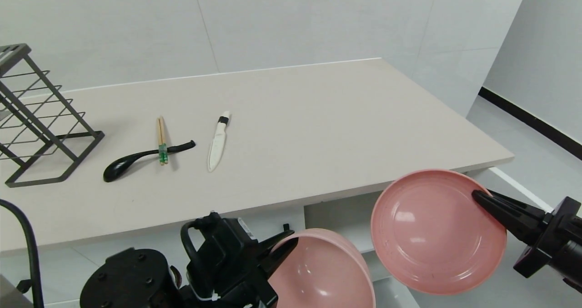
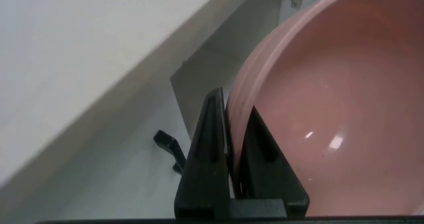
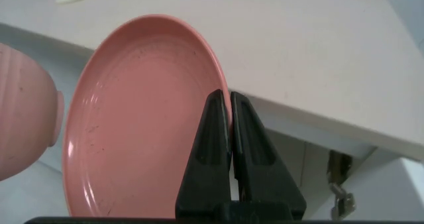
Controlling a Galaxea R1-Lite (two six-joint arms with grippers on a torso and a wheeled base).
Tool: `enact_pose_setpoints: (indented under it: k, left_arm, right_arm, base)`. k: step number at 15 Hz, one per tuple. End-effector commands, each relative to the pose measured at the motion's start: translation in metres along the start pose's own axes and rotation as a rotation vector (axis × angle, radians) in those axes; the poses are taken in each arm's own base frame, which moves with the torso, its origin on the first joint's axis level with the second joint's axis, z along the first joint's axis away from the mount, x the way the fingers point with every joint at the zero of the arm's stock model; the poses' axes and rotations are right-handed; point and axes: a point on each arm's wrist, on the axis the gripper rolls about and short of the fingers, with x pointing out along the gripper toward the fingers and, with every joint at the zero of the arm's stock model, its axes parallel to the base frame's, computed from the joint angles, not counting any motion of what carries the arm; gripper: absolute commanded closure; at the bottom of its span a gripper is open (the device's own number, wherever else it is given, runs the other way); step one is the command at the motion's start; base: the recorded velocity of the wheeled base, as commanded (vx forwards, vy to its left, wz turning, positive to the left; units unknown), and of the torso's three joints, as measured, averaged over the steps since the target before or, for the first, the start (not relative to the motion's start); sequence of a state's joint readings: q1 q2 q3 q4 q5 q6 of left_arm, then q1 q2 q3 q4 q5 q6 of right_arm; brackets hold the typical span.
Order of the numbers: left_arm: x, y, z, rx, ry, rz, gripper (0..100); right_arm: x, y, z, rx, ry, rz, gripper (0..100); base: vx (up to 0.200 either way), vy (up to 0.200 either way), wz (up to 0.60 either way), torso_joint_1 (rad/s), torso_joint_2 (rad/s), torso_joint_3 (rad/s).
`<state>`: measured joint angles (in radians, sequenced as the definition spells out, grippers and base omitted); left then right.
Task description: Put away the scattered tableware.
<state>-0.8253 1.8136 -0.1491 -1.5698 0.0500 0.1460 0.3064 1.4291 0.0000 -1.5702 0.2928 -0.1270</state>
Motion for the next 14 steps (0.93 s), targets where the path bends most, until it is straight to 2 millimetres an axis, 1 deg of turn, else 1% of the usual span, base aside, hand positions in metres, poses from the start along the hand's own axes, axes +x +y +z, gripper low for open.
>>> enact_pose_setpoints:
  k: [1, 9, 14]
  left_arm:
    - [-0.0009, 0.0000, -0.0007, 0.001, 0.004, 0.000, 100]
    - [-0.0021, -0.0002, -0.0024, -0.001, 0.013, -0.001, 100]
    - [-0.0041, 0.0000, -0.0018, -0.001, 0.011, -0.001, 100]
  right_arm:
    - [0.0006, 0.0000, -0.0009, 0.001, 0.004, 0.001, 100]
    - [0.0015, -0.0001, -0.0022, 0.003, 0.011, 0.002, 100]
    - [0.0015, -0.0001, -0.0022, 0.003, 0.011, 0.002, 100]
  base:
    - [0.000, 0.000, 0.00, -0.261, 0.49, 0.251]
    - [0.000, 0.000, 0.00, -0.247, 0.46, 0.210]
    - [0.000, 0.000, 0.00, -0.251, 0.34, 0.121]
